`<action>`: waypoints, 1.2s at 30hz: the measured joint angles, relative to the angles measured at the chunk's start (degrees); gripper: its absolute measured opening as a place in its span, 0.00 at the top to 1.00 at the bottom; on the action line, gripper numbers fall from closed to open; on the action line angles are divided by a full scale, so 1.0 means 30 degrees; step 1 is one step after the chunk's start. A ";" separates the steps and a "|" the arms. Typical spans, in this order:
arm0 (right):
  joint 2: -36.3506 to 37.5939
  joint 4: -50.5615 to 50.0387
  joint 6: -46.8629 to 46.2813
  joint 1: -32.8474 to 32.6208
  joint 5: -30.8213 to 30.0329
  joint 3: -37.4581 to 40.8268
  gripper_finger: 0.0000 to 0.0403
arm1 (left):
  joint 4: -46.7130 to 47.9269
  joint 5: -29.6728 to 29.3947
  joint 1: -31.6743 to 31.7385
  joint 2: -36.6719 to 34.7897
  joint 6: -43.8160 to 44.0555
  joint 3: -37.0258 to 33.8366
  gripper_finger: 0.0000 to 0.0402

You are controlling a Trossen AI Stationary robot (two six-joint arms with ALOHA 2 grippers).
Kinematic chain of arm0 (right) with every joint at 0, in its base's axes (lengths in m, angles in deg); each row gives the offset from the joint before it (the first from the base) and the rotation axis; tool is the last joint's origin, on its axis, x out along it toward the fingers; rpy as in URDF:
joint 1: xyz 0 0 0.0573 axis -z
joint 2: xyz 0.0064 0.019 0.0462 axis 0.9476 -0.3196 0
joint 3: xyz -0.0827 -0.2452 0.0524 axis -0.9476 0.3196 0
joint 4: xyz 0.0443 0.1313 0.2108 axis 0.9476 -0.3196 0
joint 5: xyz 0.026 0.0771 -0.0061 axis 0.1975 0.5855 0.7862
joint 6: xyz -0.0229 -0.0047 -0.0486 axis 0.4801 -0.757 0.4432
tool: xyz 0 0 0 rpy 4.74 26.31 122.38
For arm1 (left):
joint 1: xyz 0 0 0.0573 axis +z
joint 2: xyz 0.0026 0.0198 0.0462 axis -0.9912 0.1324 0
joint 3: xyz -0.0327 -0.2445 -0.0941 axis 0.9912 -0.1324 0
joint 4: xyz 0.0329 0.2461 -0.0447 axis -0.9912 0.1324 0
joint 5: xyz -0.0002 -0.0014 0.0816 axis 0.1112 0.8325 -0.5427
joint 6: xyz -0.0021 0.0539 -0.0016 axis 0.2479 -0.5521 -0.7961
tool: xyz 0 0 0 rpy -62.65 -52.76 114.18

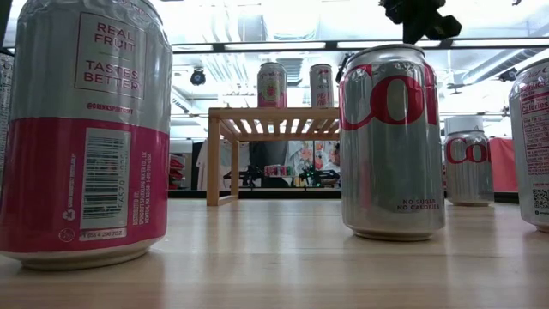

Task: Place canned beverage on shelf
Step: Put the orange and white soda can on the shelf

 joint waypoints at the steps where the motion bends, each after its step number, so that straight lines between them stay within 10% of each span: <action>1: 0.0001 0.0000 0.0006 0.0000 -0.0022 0.0142 0.98 | 0.0000 0.0000 0.0001 0.0000 0.0000 0.0000 1.00; 19: 0.0416 0.0043 0.0240 0.0000 -0.0150 -0.0330 0.98 | 0.0536 0.0022 -0.0006 0.0000 0.0943 0.0002 1.00; 36: 0.0471 0.0161 0.1741 0.0004 -0.0183 -0.0852 0.98 | 0.6184 0.2688 -0.1065 0.0073 0.8193 0.0007 1.00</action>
